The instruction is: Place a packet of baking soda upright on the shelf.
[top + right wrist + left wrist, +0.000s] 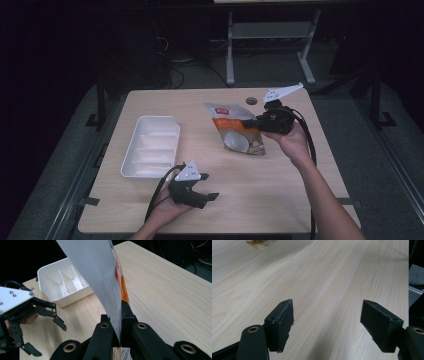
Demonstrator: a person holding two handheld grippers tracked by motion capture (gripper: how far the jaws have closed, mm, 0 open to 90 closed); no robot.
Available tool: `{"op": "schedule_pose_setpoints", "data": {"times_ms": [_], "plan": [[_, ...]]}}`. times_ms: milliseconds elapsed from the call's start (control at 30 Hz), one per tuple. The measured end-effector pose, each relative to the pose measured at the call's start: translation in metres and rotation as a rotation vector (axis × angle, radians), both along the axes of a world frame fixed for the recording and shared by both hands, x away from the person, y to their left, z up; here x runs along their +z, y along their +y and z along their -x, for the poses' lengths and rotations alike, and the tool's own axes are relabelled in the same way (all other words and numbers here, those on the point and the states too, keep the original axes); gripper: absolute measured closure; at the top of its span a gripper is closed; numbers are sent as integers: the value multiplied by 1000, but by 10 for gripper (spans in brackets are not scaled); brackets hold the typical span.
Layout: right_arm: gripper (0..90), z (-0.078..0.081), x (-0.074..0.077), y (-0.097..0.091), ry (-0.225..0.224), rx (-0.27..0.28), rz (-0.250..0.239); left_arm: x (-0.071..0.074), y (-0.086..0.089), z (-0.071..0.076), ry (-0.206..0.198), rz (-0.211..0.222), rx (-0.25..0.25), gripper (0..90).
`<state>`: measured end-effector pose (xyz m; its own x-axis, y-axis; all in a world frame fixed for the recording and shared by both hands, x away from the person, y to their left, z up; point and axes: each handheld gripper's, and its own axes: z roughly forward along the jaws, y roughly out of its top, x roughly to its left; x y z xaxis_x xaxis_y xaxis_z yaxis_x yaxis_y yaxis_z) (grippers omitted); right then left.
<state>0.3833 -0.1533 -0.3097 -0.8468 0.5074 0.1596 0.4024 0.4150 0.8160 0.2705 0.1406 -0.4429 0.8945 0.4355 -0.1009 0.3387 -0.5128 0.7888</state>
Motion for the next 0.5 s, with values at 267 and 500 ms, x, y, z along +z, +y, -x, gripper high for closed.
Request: {"op": "schedule_pose_setpoints", "data": {"times_ms": [267, 500], "plan": [[897, -5, 4, 12, -2, 14, 0, 0, 2, 2, -5, 9, -10, 244], [896, -8, 6, 25, -1, 27, 5, 1, 3, 3, -8, 13, -13, 239]]}}
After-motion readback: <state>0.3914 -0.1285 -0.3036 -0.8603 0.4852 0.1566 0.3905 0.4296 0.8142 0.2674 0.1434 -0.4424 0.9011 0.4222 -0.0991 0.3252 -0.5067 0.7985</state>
